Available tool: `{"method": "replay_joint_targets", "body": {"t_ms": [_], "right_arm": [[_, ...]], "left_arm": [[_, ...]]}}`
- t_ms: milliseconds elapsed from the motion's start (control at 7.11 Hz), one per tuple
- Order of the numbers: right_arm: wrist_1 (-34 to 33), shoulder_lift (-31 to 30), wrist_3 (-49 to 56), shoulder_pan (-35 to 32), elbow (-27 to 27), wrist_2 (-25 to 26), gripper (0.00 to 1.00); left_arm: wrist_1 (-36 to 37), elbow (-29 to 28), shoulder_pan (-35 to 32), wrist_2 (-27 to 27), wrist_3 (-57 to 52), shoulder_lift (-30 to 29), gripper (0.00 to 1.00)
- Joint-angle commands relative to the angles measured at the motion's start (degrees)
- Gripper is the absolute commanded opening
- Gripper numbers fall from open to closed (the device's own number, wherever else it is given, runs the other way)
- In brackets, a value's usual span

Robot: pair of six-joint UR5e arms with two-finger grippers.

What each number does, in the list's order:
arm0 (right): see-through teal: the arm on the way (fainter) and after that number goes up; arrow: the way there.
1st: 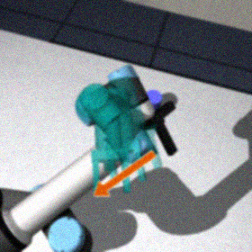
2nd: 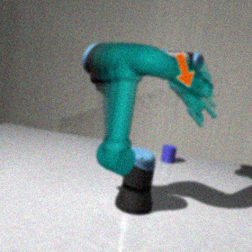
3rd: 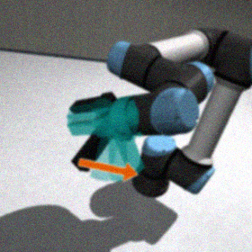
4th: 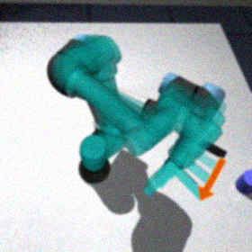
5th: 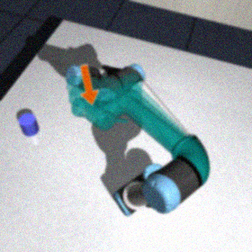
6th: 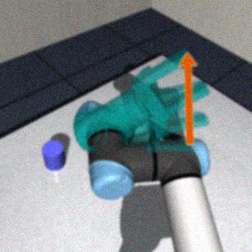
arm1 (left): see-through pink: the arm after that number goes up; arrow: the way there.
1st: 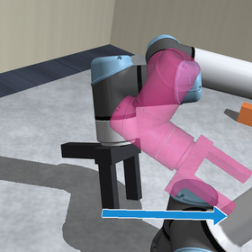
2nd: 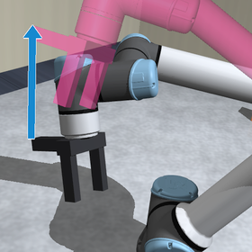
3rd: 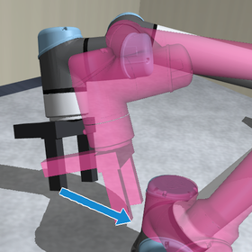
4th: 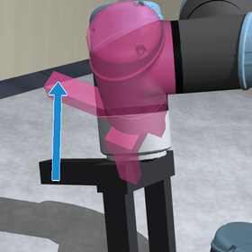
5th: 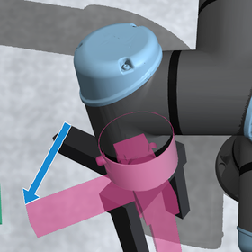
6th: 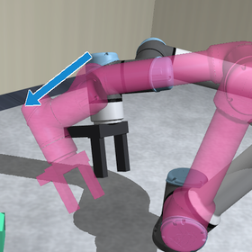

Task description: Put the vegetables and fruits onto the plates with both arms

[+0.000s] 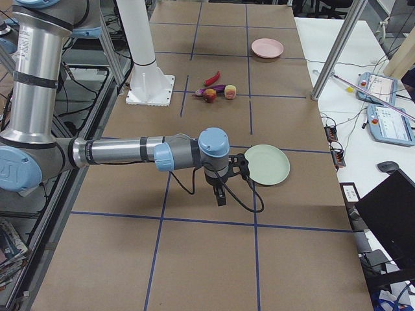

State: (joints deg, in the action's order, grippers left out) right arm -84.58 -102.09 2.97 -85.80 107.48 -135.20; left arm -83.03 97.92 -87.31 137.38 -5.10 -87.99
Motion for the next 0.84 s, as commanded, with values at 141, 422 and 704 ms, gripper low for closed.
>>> {"method": "replay_joint_targets", "body": {"t_ms": [141,422,704], "right_arm": [[-0.06,0.31,-0.51,0.2,-0.34,0.46,1.0],[0.03,0.66,-0.51,0.37,-0.42,0.55,1.0],[-0.06,0.67,-0.69,0.9,-0.25,0.2,1.0]], "left_arm": [[-3.0,-0.44,0.47,-0.88,-1.58,0.28,1.0],[-2.67,-0.61,0.91,-0.53,-0.88,-0.94,1.0],[-2.05,0.0,1.26,-1.15,-0.71,-1.74,1.0]]}}
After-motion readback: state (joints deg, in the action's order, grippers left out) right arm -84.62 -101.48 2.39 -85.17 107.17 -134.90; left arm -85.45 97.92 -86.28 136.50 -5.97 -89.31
